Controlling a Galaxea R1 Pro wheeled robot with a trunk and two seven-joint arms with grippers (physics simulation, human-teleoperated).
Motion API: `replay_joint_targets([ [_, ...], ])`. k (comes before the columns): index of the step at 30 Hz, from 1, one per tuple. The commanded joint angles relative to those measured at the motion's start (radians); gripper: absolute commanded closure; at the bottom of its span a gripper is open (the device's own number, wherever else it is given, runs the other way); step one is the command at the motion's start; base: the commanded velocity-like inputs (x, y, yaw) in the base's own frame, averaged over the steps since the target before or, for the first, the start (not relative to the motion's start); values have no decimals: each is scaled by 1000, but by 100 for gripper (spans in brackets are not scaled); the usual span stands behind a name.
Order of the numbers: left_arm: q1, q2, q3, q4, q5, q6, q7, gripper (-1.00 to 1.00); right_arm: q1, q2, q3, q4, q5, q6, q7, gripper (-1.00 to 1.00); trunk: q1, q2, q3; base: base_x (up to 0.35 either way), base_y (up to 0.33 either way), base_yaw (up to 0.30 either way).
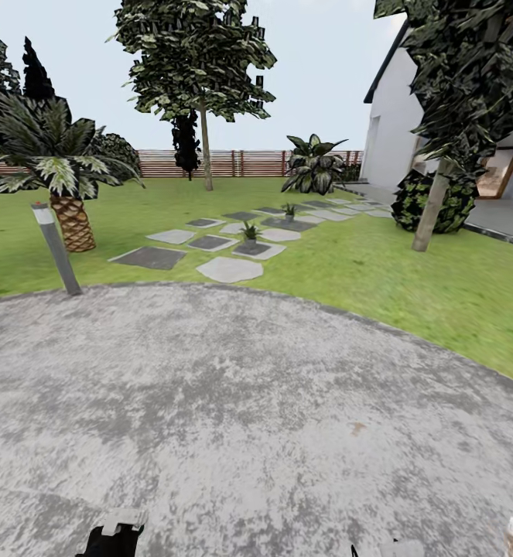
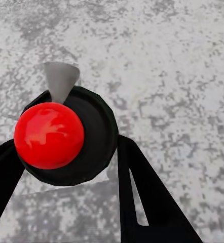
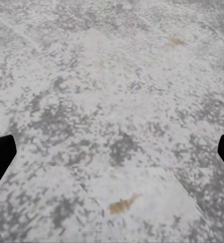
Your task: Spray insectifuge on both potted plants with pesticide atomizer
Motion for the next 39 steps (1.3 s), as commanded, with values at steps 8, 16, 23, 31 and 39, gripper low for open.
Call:
replay_joint_targets([
  [8, -1, -1, 9, 1, -9, -4, -7, 100, -1, 1, -6, 2, 11, -3, 1, -100, 0, 0, -1, 336, 28, 0],
  [16, -1, -1, 9, 2, -7, -4, -6, 100, -1, 0, -6, 2, 12, -5, -3, -100, 0, 0, -1, 336, 1, 0],
  [23, -1, -1, 9, 2, -7, -4, -6, 100, -1, -1, -6, 2, 11, -5, -4, -100, 0, 0, -1, 336, 0, 0],
  [31, -1, -1, 9, 2, -7, -4, -6, 100, -1, -1, -6, 2, 11, -4, -2, -100, 0, 0, -1, 336, 0, 0],
  [39, -1, -1, 9, 2, -7, -4, -6, 100, -1, -1, -6, 2, 11, -5, -3, -100, 0, 0, -1, 336, 0, 0],
])
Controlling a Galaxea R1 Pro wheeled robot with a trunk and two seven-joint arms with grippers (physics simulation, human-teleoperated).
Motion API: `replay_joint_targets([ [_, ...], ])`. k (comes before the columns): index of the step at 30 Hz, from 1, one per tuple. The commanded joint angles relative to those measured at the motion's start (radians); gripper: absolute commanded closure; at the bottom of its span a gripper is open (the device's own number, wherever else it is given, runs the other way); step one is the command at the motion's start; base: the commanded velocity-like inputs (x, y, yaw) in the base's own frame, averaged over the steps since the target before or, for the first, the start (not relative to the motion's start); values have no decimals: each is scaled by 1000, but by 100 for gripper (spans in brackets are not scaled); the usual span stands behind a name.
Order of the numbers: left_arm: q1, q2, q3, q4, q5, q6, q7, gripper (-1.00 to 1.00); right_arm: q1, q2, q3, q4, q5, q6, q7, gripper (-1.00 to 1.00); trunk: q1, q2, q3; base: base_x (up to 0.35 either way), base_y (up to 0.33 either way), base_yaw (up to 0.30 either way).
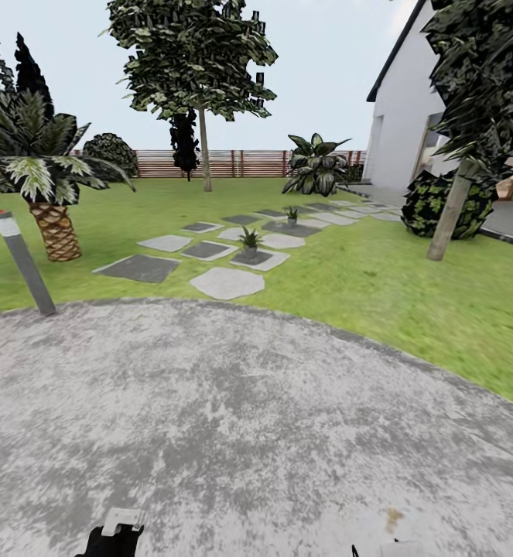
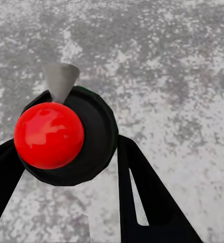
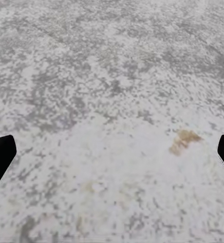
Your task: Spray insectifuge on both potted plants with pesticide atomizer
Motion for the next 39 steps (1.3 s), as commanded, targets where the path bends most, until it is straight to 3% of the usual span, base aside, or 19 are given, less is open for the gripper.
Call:
replay_joint_targets([
  [1, -1, -1, 9, 2, -9, -4, -6, 100, -1, 1, -5, 1, 11, -4, 0, -100, 0, 0, -1, 336, 0, 0],
  [14, -1, -1, 9, 26, -9, -40, -4, 100, -1, 1, -5, 1, 11, -4, -3, -100, 0, 0, -1, 337, 0, 0],
  [39, -1, -1, 9, 26, -9, -41, -2, 100, -1, 1, -5, 1, 11, -4, -3, -100, 0, 0, -1, 336, 0, 0],
])
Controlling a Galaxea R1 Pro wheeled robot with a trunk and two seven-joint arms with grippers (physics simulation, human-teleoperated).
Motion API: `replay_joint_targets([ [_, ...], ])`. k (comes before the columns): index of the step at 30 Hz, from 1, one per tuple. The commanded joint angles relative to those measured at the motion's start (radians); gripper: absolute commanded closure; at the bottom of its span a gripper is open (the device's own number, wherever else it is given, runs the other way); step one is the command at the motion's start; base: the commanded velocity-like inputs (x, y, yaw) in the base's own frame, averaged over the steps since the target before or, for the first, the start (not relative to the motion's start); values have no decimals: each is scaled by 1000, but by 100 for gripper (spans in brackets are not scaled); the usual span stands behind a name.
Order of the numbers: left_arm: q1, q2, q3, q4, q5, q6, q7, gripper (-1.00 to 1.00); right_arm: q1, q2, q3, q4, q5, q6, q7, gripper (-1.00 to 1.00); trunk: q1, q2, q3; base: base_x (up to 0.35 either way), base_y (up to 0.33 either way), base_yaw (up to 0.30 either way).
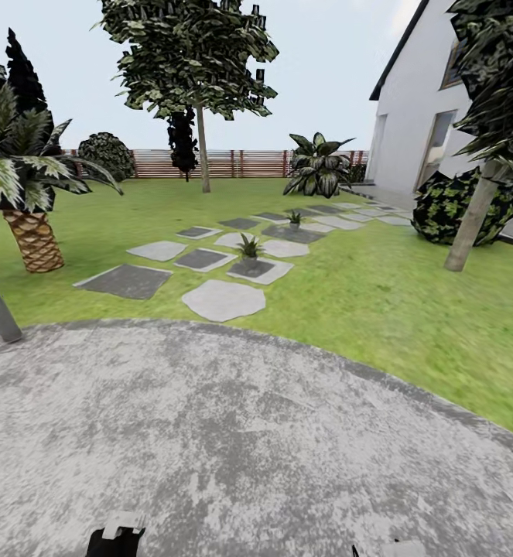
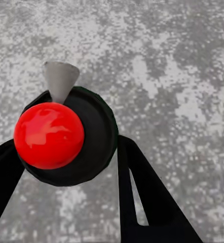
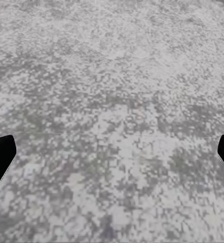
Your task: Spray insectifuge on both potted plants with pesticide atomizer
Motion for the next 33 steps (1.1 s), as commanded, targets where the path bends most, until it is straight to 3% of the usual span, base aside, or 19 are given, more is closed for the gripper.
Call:
replay_joint_targets([
  [1, -1, 0, 9, 0, -8, -4, -6, 100, -1, 1, -5, 1, 11, -4, 0, -100, 0, 0, -1, 336, 0, 0],
  [33, -1, -1, 9, 0, -8, -6, -6, 100, -1, 1, -5, 2, 11, -4, 0, -100, 0, 0, -1, 336, 0, 0],
])
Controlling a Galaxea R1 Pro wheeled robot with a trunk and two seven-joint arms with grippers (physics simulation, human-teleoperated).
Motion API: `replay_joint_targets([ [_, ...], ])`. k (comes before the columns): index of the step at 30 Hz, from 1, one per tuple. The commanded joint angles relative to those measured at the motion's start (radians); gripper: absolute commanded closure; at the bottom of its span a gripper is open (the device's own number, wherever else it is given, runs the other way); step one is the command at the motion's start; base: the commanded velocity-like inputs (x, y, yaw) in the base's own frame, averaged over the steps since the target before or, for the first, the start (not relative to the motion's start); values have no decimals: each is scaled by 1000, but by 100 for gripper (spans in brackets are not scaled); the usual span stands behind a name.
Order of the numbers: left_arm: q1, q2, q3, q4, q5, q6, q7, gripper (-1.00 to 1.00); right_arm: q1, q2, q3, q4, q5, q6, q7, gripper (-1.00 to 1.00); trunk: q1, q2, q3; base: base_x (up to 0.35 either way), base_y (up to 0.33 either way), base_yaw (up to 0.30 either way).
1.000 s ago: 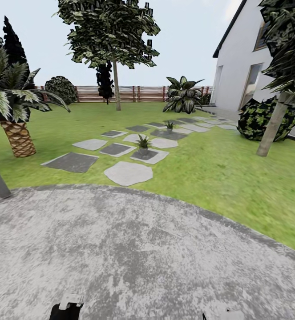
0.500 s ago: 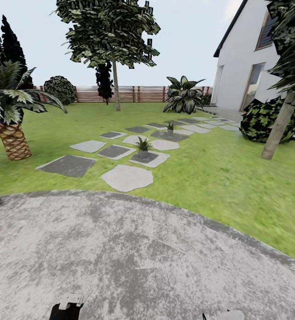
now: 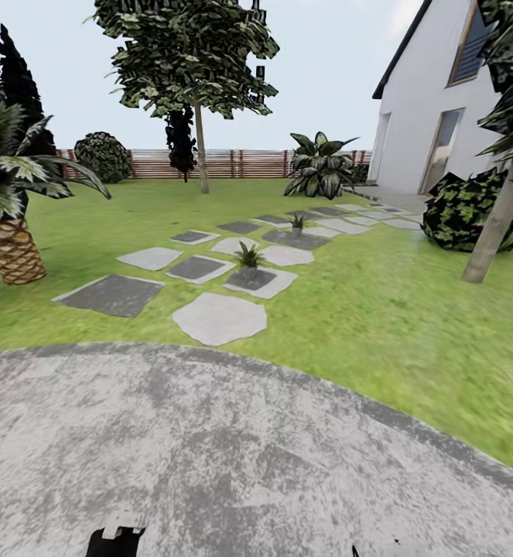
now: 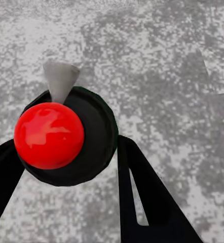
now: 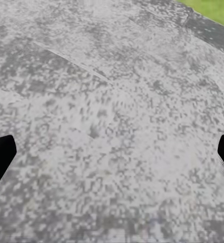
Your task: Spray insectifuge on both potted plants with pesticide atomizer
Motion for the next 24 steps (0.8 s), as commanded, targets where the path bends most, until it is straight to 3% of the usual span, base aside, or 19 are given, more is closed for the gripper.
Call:
replay_joint_targets([
  [1, -1, 0, 9, 0, -8, -4, -6, 100, -1, 1, -5, 1, 11, -4, 0, -100, 0, 0, -1, 336, 0, 0],
  [24, -1, -1, 9, 0, -8, -4, -6, 100, -1, 1, -5, 1, 11, -4, 3, -100, 0, 0, -1, 336, 0, 0],
])
